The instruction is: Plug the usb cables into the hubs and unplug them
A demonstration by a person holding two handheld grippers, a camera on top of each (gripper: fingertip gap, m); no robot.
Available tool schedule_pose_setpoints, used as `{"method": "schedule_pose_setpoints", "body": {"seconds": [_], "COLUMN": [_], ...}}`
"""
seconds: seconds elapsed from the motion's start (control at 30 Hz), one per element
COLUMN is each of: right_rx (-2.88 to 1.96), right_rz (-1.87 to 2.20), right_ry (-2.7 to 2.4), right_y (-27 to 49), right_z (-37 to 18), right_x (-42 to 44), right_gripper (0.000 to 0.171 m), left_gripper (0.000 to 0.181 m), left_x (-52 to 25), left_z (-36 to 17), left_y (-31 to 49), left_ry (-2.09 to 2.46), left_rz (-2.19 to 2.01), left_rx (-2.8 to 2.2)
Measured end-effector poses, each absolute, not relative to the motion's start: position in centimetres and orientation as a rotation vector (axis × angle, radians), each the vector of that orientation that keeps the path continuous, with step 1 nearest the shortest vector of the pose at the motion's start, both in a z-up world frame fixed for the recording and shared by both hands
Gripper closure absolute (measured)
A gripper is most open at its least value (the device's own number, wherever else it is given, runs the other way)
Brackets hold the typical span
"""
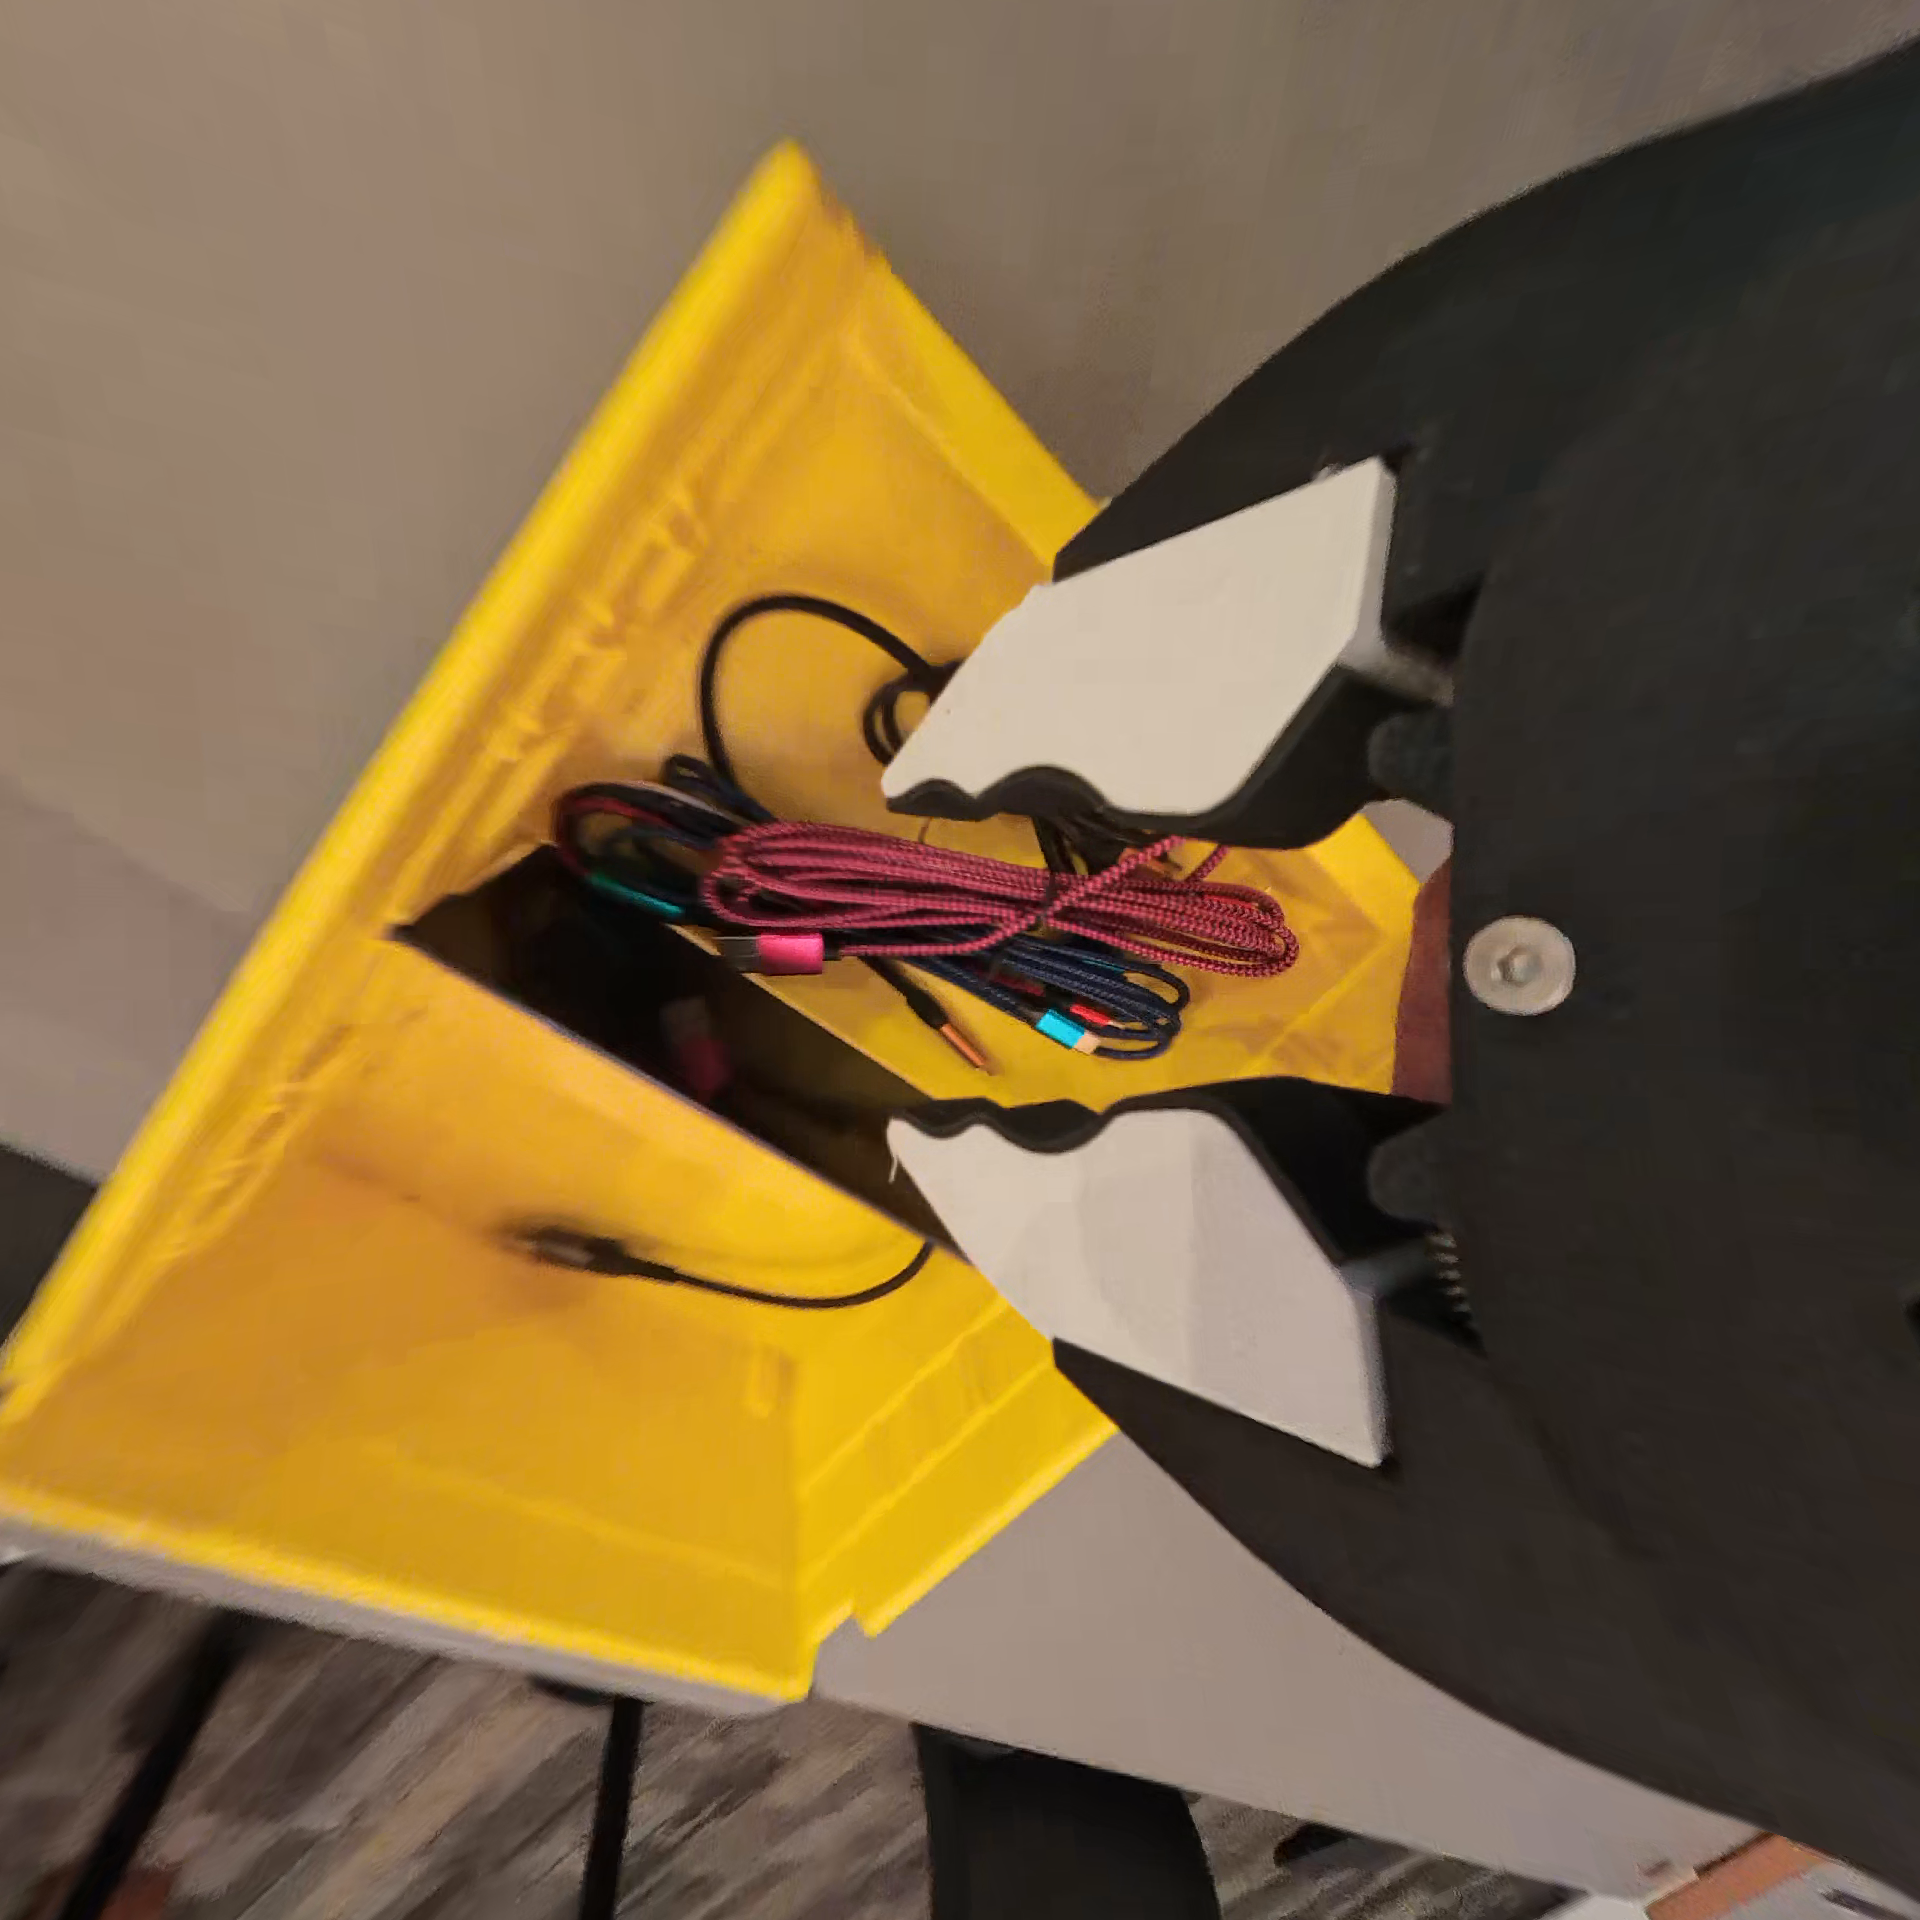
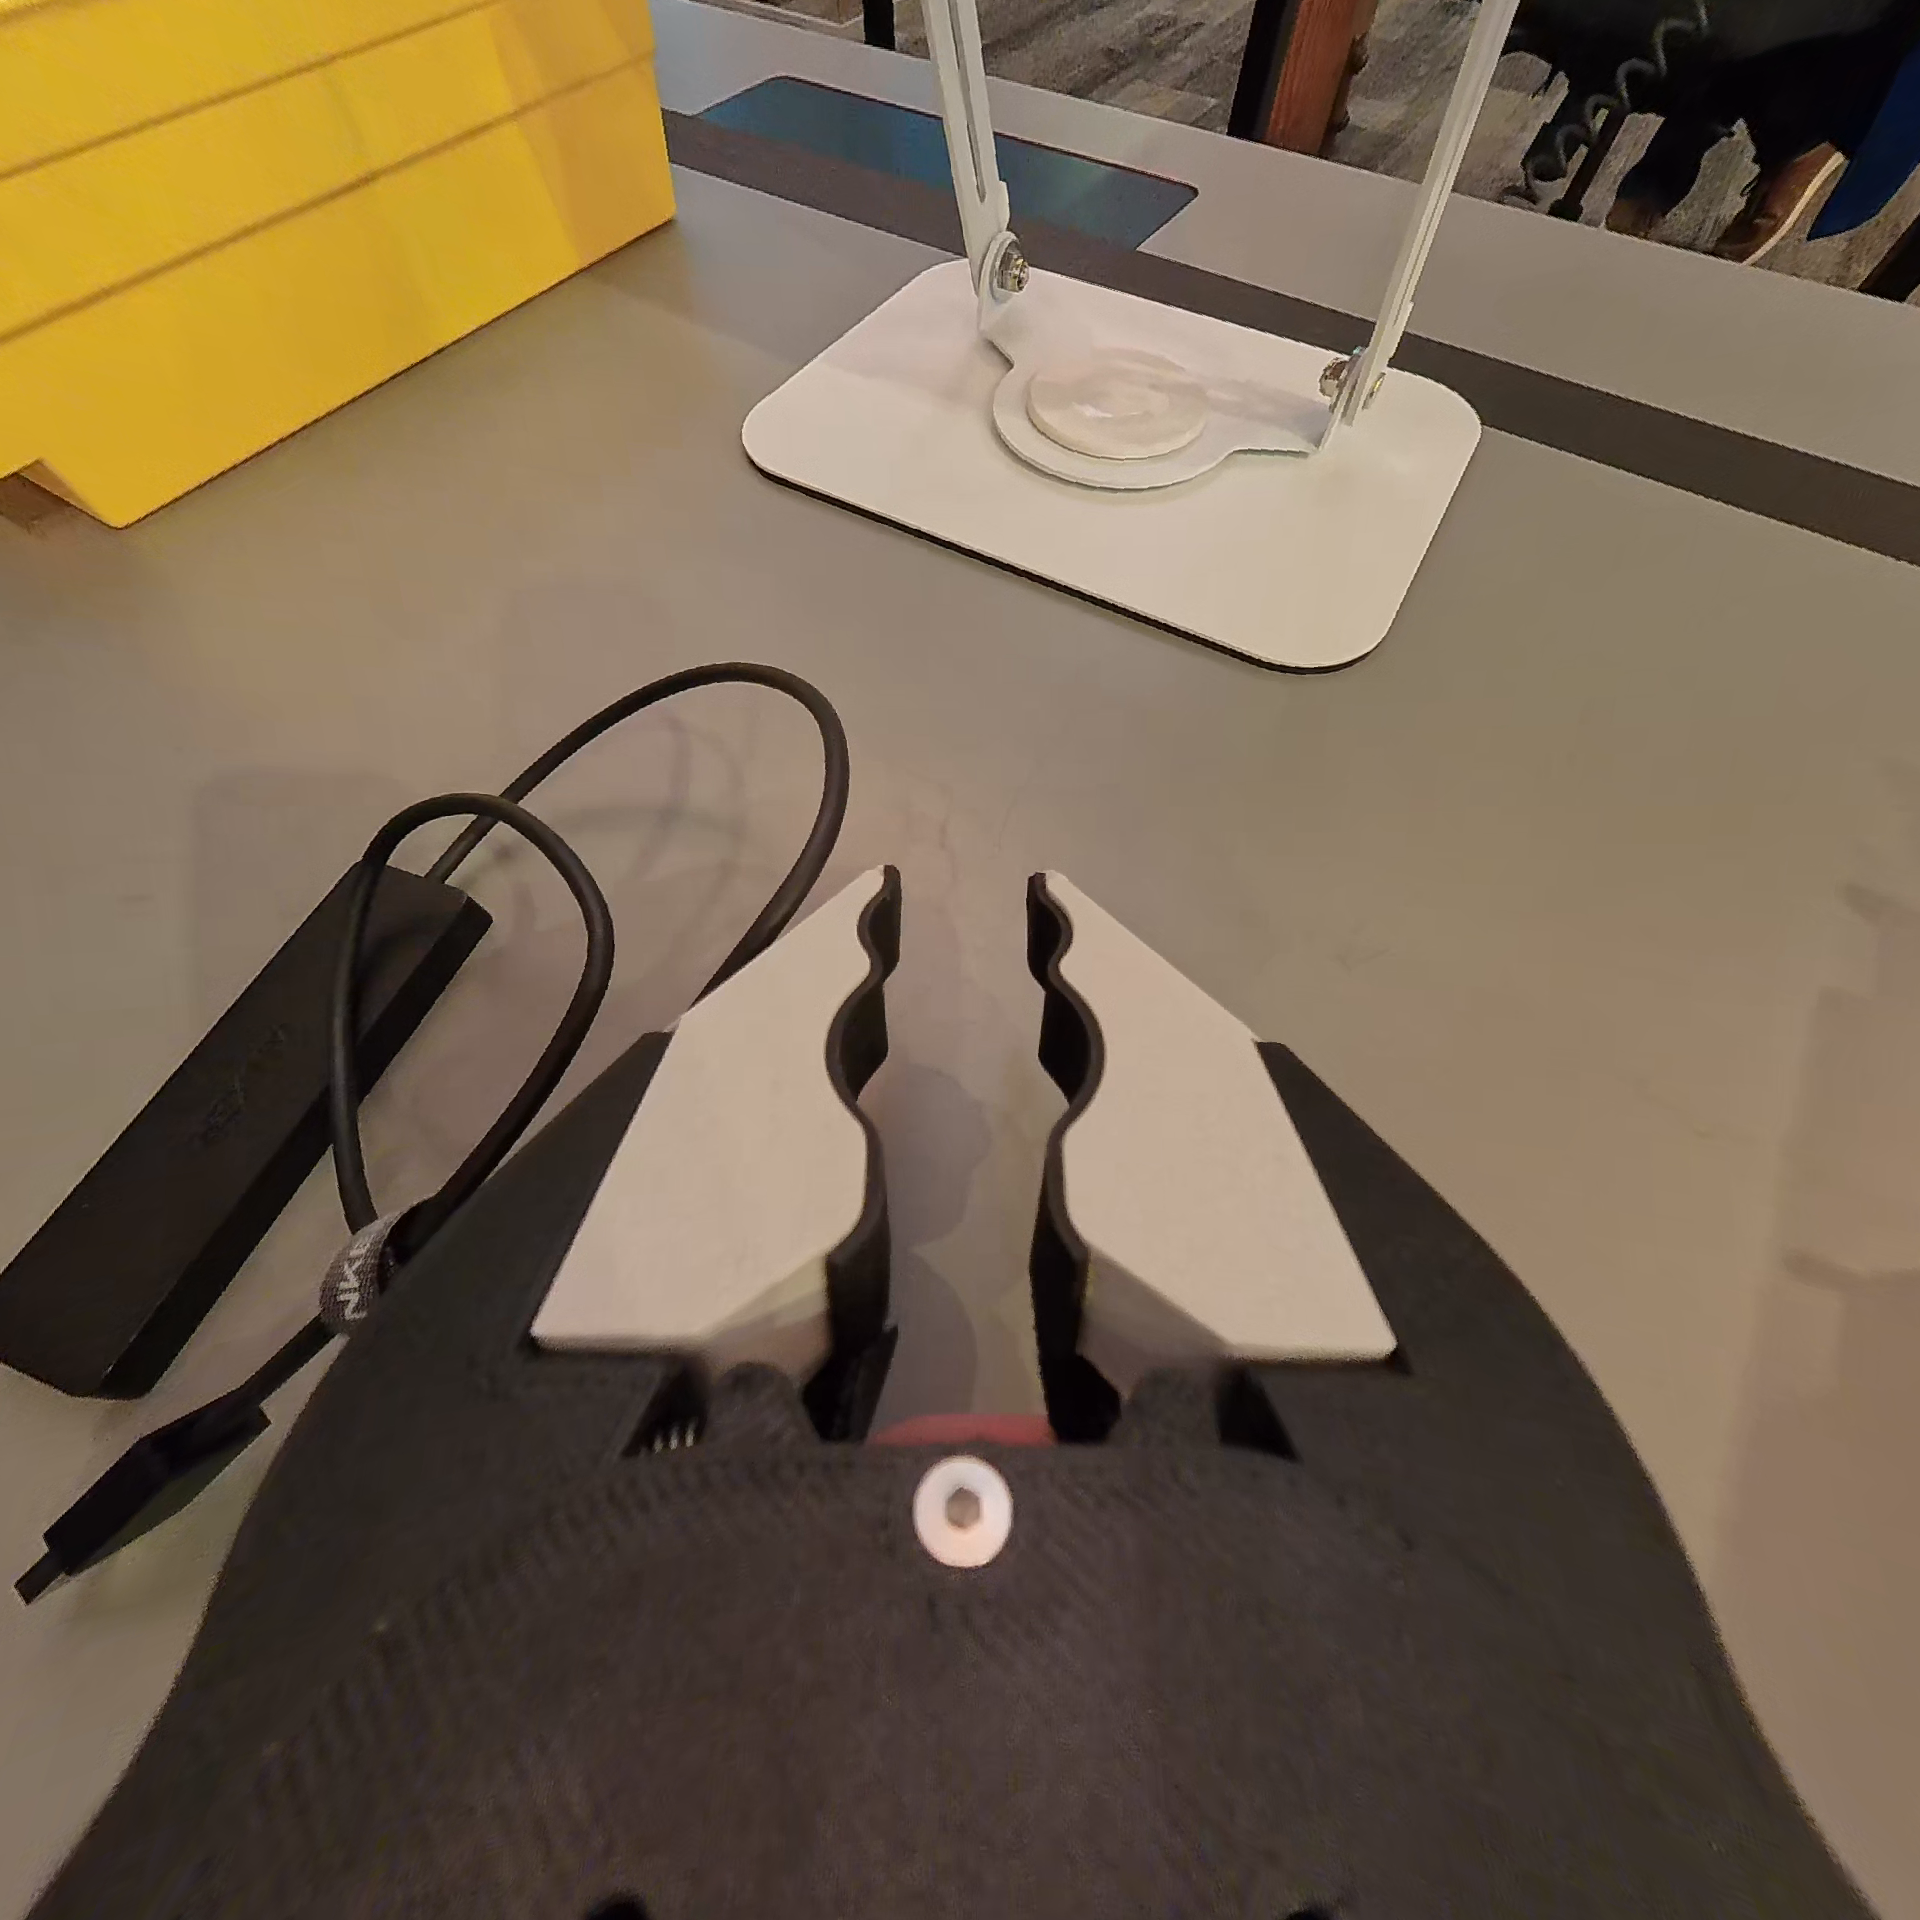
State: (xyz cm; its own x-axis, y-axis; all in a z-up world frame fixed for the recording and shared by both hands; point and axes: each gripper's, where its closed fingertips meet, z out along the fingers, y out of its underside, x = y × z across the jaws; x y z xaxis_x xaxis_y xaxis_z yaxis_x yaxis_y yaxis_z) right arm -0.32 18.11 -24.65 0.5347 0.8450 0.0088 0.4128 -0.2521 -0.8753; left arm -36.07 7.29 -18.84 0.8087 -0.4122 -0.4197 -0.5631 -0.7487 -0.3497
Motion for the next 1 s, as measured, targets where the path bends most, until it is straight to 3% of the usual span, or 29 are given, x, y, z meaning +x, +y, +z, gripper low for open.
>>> {"method": "schedule_pose_setpoints", "body": {"seconds": [0.2,0.4,0.7,1.0], "right_rx": [-1.866,-1.868,-1.867,-1.864], "right_rz": [0.595,0.601,0.610,0.612], "right_ry": [-1.032,-1.032,-1.029,-1.029], "right_y": [18.1,18.1,18.1,18.0], "right_z": [-24.7,-24.7,-24.6,-24.6], "right_x": [-0.3,-0.3,-0.3,-0.3], "right_gripper": [0.149,0.149,0.149,0.149], "left_gripper": [0.141,0.165,0.171,0.171], "left_x": [-38.0,-38.0,-38.8,-38.4], "left_z": [-25.1,-26.5,-22.4,-14.2], "left_y": [7.1,7.1,7.2,7.1], "left_ry": [0.772,0.733,0.611,0.520], "left_rz": [0.412,0.378,0.425,0.397], "left_rx": [-2.637,-2.654,-2.523,-2.274]}}
